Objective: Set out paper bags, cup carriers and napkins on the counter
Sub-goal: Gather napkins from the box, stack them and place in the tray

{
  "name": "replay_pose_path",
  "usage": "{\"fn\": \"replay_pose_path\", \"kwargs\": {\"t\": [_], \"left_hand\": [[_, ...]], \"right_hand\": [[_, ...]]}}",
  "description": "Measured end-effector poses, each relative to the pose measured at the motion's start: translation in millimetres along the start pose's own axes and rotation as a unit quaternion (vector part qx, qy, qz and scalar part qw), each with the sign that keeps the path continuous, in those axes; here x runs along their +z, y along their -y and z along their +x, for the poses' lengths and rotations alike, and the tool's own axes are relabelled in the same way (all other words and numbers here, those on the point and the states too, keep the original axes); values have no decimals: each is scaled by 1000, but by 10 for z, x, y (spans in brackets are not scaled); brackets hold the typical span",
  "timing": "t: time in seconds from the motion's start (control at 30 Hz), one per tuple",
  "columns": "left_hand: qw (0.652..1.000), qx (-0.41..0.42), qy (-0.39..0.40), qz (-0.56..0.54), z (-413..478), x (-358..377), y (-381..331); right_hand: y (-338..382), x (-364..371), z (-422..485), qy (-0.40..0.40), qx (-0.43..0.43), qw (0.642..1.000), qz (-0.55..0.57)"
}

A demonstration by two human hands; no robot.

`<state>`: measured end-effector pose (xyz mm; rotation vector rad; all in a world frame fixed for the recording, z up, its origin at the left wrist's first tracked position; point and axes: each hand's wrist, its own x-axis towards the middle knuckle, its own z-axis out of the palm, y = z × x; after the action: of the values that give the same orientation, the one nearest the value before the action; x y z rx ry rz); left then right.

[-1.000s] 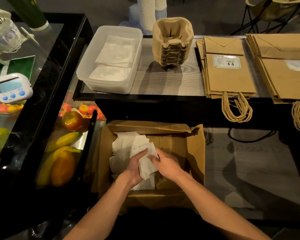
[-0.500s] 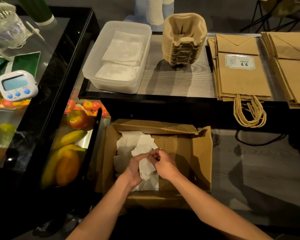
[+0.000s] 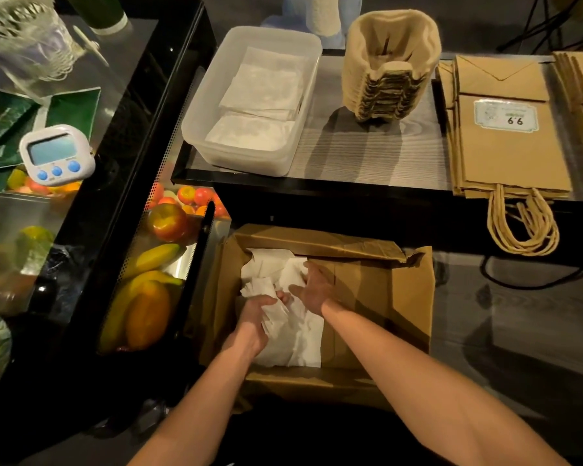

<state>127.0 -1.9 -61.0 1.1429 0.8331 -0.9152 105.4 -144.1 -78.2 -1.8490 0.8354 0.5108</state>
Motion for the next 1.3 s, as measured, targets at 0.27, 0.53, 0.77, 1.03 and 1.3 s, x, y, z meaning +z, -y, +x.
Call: {"fn": "replay_pose_path", "kwargs": {"t": [0.27, 0.53, 0.77, 1.03, 1.3], "left_hand": [[1000, -2, -4, 13, -18, 34, -10], [999, -31, 22, 11, -22, 158, 52], [997, -43, 39, 53, -22, 243, 171], [994, -29, 51, 96, -16, 225, 219], [997, -38, 26, 65, -23, 213, 182]], "right_hand": [[-94, -73, -155, -60, 2, 997, 52], [-529, -432, -442, -93, 22, 990, -103], [-752, -583, -563, -150, 17, 963, -223], [-725, -471, -473, -89, -153, 901, -396], [-895, -475, -391, -86, -133, 919, -362]]}}
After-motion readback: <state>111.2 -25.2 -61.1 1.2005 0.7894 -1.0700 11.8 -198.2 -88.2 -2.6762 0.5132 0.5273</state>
